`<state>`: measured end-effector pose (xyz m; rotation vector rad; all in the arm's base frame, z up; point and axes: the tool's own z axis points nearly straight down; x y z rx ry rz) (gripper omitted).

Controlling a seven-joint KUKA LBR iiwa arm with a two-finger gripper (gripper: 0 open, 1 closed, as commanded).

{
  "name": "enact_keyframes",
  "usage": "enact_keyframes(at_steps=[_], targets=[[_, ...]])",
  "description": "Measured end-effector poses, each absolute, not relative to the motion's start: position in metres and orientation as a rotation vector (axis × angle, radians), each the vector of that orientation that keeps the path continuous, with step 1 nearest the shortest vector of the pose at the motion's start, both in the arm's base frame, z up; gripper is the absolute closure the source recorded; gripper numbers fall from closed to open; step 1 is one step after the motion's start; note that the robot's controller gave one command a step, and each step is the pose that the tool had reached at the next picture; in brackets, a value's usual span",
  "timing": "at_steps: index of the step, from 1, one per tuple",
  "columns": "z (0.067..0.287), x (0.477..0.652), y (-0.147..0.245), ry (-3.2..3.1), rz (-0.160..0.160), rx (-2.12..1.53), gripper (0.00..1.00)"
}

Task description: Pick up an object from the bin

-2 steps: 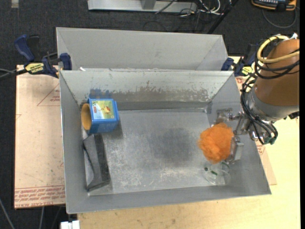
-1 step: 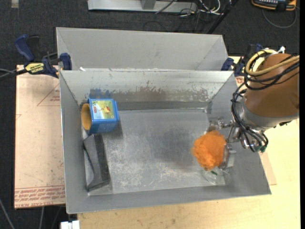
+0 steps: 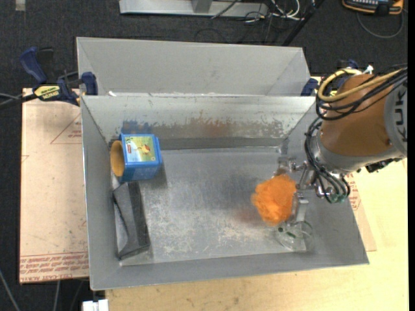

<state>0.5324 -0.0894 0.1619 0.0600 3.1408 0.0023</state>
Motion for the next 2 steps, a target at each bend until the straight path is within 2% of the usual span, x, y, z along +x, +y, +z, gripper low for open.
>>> enact_keyframes(at_steps=[1, 2], targets=[[0.149, 0.537, -0.091, 3.129, 0.003, 0.247, 0.0], [0.131, 0.533, -0.091, 3.134, 0.002, -0.177, 0.0]])
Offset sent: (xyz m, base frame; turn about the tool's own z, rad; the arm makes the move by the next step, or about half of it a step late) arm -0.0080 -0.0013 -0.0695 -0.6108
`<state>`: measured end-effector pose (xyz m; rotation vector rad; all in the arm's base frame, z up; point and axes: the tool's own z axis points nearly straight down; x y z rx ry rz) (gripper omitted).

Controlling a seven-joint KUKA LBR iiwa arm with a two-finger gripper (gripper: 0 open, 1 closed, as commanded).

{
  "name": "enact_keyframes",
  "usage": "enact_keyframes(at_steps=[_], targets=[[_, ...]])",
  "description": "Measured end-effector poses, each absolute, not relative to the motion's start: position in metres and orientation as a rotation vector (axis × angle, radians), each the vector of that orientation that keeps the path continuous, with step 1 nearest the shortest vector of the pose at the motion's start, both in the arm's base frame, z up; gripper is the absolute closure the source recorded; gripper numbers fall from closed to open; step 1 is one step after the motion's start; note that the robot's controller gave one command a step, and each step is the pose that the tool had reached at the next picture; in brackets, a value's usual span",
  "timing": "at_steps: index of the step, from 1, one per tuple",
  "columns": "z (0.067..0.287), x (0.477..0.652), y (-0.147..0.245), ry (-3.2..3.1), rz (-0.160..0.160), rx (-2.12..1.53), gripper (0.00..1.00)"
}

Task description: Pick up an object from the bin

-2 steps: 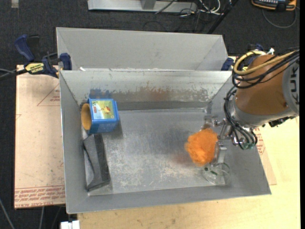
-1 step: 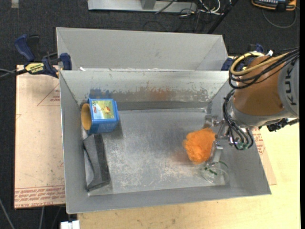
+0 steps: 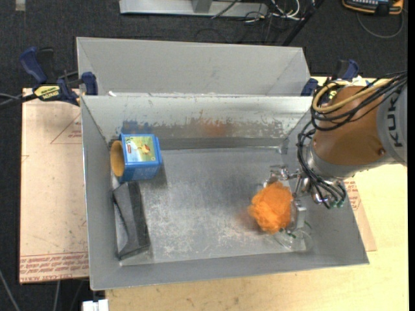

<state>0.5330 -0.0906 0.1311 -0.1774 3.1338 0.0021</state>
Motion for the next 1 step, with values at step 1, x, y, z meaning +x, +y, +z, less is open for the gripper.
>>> enact_keyframes(at_steps=[1], targets=[[0.1151, 0.5485, -0.0946, 3.108, 0.005, -0.426, 0.0]])
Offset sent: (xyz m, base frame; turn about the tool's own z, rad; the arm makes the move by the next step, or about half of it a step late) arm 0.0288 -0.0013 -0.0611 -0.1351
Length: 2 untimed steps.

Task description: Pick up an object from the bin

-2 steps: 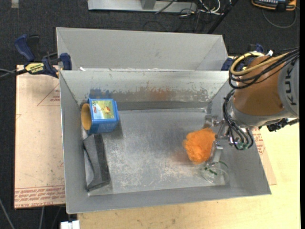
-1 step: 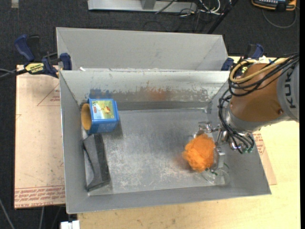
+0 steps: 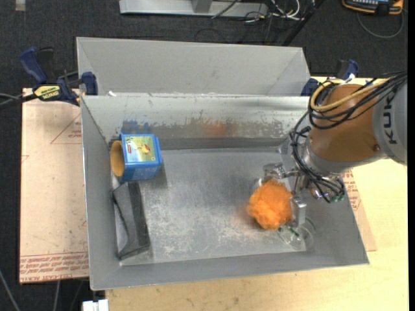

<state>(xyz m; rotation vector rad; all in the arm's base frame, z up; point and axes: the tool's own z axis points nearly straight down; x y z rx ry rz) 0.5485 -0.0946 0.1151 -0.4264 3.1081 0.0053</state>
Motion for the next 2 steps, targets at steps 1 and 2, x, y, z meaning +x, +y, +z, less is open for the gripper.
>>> enact_keyframes(at_steps=[1, 2], targets=[[0.072, 0.564, -0.0923, 3.109, 0.0, -0.384, 1.0], [0.072, 0.564, -0.0922, 3.109, -0.001, -0.386, 1.0]])
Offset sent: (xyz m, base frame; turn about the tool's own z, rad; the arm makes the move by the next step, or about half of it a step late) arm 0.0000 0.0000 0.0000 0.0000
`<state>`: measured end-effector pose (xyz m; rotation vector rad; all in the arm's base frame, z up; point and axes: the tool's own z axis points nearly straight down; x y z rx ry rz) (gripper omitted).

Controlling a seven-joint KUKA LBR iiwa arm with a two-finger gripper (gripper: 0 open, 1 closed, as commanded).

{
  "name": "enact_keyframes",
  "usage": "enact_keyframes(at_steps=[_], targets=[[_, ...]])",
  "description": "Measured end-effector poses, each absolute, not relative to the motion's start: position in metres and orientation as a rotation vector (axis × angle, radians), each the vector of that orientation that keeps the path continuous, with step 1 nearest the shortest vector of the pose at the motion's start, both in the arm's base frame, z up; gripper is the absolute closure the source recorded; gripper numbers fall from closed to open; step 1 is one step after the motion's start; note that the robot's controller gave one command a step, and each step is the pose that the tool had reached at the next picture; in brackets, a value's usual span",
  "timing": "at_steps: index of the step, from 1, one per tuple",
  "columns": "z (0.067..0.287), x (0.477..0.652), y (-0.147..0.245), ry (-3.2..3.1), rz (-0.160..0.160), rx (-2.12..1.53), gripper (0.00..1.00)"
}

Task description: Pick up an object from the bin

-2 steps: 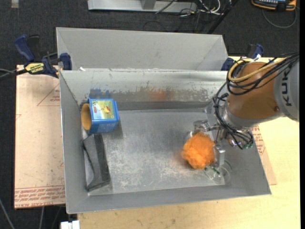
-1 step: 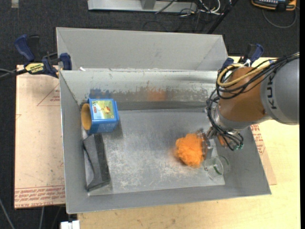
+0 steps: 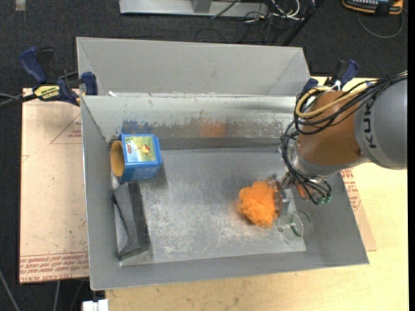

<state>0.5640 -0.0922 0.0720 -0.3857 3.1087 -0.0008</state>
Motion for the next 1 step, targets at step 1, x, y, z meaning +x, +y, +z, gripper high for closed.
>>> enact_keyframes(at_steps=[1], targets=[[0.0727, 0.5626, -0.0749, 3.103, -0.005, -0.413, 1.0]])
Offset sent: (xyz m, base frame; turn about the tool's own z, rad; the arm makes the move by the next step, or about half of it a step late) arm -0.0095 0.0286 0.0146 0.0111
